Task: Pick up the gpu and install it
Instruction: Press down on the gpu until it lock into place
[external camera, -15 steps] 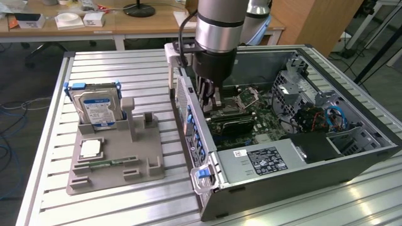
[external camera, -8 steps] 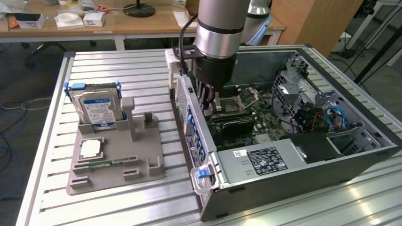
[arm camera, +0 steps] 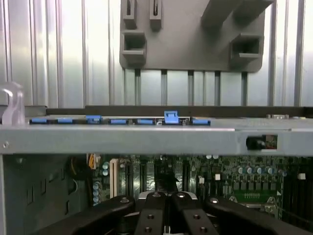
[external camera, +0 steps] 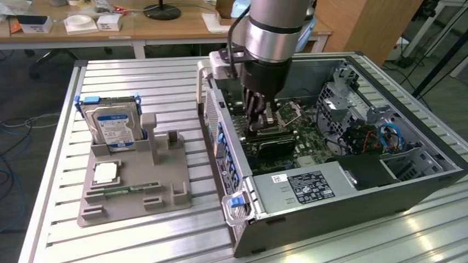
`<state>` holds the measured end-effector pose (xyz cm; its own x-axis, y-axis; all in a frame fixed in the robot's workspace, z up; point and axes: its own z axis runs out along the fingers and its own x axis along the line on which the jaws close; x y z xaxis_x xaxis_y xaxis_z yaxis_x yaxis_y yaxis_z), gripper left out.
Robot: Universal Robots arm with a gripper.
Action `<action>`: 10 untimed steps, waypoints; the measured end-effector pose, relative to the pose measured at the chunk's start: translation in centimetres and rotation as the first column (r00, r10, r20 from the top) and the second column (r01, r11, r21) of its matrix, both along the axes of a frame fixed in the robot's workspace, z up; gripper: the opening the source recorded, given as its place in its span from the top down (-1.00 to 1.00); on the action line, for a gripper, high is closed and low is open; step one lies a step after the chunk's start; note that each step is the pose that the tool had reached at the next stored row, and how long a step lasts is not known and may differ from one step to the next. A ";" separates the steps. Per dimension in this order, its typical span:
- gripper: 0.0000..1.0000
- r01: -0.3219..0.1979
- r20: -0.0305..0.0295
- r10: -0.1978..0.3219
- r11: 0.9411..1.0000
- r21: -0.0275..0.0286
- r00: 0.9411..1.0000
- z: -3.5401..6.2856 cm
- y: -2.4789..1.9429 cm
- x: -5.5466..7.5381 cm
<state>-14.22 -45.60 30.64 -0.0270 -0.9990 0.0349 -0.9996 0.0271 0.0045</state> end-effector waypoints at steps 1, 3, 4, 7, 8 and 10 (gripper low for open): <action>0.79 0.000 0.000 0.000 1.000 0.001 1.000 0.00 -0.01 0.5; 0.79 0.000 0.000 0.000 1.000 0.002 1.000 0.01 -0.03 1.3; 0.79 0.000 0.000 0.000 1.000 0.002 1.000 0.00 -0.04 1.8; 0.79 0.000 0.000 0.000 1.000 0.003 1.000 0.01 -0.05 3.2; 0.79 0.000 0.000 0.000 1.000 0.003 1.000 0.15 -0.06 3.6; 0.79 0.000 -0.004 0.000 1.000 0.003 1.000 0.31 -0.07 4.0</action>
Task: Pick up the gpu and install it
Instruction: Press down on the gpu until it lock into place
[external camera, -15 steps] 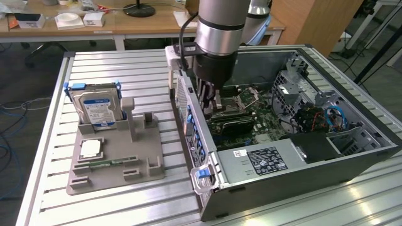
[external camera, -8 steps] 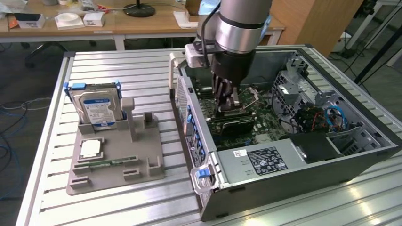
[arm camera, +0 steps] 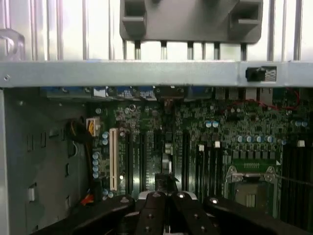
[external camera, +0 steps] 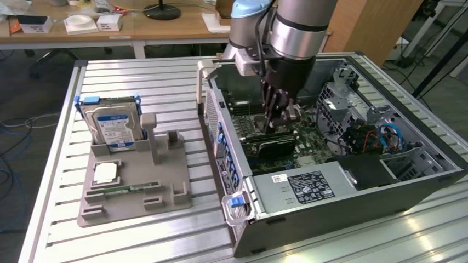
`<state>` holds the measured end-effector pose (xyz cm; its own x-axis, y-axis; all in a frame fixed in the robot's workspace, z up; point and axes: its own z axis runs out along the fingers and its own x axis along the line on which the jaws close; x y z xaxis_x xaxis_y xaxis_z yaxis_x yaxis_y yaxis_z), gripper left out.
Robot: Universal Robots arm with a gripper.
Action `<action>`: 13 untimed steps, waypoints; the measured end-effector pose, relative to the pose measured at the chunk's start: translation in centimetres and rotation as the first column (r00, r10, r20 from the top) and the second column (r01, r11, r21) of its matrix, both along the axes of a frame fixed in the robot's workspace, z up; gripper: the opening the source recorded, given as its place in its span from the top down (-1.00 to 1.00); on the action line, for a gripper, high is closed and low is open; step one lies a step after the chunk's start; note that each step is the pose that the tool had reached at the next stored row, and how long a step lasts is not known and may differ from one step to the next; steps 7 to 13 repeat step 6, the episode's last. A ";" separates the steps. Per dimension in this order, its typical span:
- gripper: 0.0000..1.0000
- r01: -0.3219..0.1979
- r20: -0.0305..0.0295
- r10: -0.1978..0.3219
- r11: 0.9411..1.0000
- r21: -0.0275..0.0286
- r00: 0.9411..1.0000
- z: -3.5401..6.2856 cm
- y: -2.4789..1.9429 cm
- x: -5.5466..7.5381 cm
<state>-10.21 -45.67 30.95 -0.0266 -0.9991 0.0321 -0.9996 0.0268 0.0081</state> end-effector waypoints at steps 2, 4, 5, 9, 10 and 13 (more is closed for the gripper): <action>0.79 0.000 0.000 0.000 1.000 0.000 1.000 0.00 0.00 0.0; 0.79 0.000 0.000 0.000 1.000 0.000 1.000 0.00 0.00 0.0; 0.79 0.000 0.000 0.000 1.000 0.000 1.000 0.00 0.00 0.0; 0.79 0.000 0.000 0.000 1.000 0.000 1.000 0.00 0.00 0.0; 0.79 0.000 0.000 0.000 1.000 0.000 1.000 0.00 0.00 0.0; 0.79 0.000 0.000 0.000 1.000 0.000 1.000 0.00 0.00 0.0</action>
